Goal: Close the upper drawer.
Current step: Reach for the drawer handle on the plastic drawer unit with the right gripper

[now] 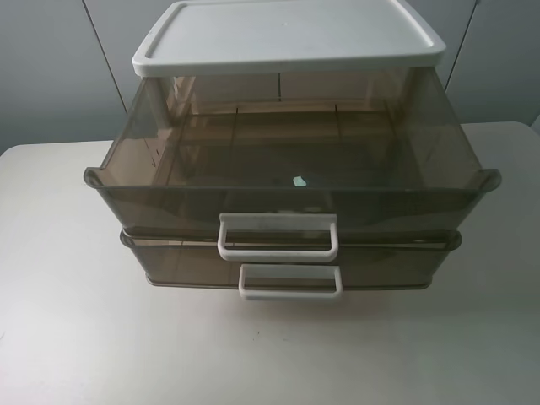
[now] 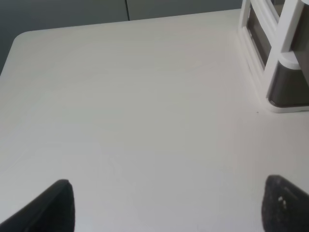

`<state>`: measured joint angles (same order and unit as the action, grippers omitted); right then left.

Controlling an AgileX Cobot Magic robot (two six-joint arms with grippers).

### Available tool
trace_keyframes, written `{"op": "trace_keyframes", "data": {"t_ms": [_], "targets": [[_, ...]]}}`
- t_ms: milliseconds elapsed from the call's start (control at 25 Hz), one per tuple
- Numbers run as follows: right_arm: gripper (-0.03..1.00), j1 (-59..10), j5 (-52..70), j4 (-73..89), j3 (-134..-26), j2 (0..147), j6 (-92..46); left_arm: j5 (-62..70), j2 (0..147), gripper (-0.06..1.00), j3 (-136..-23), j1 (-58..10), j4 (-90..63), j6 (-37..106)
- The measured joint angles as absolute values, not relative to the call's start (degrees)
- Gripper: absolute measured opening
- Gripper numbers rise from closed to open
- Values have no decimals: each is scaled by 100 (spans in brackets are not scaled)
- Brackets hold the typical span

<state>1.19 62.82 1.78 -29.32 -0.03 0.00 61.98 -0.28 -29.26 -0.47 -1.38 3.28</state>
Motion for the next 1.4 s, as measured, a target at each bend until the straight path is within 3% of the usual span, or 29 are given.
{"op": "trace_keyframes", "data": {"t_ms": [1400], "targets": [[70,119,6282,298,-2932,-3,0,6198,-28,74,-2926,-47,-138,328]]}}
